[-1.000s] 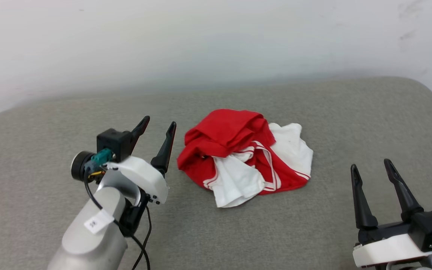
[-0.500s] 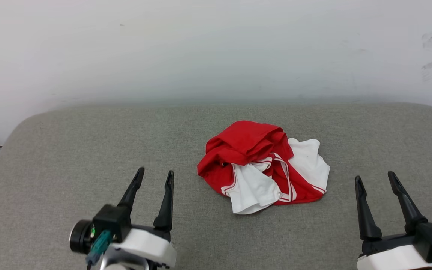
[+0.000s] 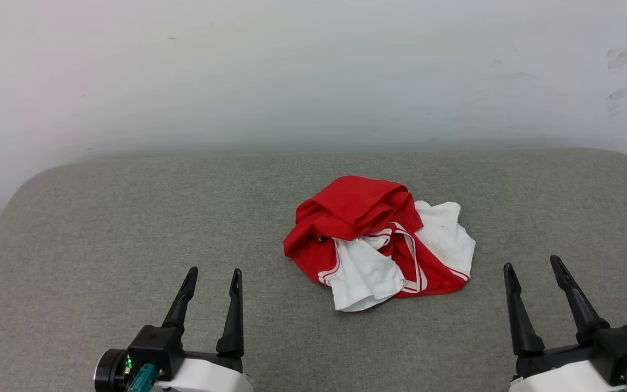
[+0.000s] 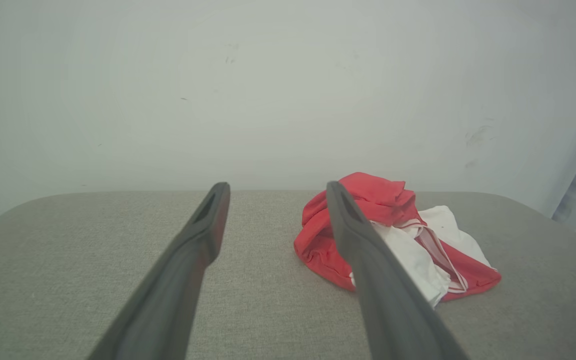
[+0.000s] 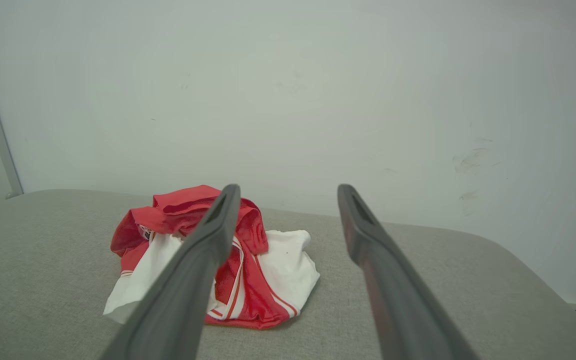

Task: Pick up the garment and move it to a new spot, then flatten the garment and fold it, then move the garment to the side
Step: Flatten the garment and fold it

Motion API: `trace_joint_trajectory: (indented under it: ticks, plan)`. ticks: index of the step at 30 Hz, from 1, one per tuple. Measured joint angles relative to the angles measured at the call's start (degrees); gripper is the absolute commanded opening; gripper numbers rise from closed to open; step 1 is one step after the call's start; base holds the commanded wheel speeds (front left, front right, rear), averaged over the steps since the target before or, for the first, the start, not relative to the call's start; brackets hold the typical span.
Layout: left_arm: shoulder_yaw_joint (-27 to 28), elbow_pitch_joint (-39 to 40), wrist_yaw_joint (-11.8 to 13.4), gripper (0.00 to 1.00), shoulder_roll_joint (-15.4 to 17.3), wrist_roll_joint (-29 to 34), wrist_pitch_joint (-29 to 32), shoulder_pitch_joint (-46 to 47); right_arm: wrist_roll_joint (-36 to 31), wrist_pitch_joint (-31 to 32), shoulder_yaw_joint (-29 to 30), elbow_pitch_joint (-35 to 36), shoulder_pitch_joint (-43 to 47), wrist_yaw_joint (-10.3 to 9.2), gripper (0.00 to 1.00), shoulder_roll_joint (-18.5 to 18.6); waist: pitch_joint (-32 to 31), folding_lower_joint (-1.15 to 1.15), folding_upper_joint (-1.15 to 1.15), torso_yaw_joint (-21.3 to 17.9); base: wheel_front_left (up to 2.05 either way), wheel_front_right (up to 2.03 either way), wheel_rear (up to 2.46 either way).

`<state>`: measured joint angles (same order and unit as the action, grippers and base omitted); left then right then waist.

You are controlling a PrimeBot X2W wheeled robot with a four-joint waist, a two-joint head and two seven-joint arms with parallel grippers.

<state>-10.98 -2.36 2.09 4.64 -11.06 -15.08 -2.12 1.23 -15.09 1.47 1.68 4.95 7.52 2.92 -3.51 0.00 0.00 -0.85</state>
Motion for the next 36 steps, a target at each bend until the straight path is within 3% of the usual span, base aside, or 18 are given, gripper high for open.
trace_joint_trajectory:
  ticks: [15,21,24,29,36]
  plan:
    - [1.62,-1.87,-2.45,1.00,-1.57,2.81,0.00,-0.25,0.33,0.00,-0.14,0.08,-0.07,0.00,1.00,0.01,0.90,0.00,0.00,0.11,0.00,0.00,0.00]
    - [-1.29,-9.03,-3.59,1.00,-1.63,3.38,1.54,1.65,0.31,0.00,-0.43,0.13,-0.30,0.00,1.00,0.01,2.33,0.00,0.00,-0.11,0.00,0.00,0.00]
    - [-4.20,-10.79,-5.48,1.00,-1.45,3.76,9.88,5.64,0.26,0.00,-0.49,0.14,-0.31,0.00,1.00,0.01,3.17,0.01,0.00,-0.28,0.00,0.00,0.00]
    - [-9.98,-9.72,-8.17,1.00,-1.11,3.64,30.86,11.73,-0.20,0.00,-1.35,0.26,-0.79,0.00,1.00,0.01,5.43,0.01,0.00,-0.69,0.00,0.00,0.00]
    - [-15.39,-6.90,-8.99,1.00,-0.98,3.82,45.78,21.60,-0.29,0.00,-3.35,0.60,-4.17,0.01,1.00,0.00,10.91,0.02,0.00,-3.55,0.00,0.00,0.00]
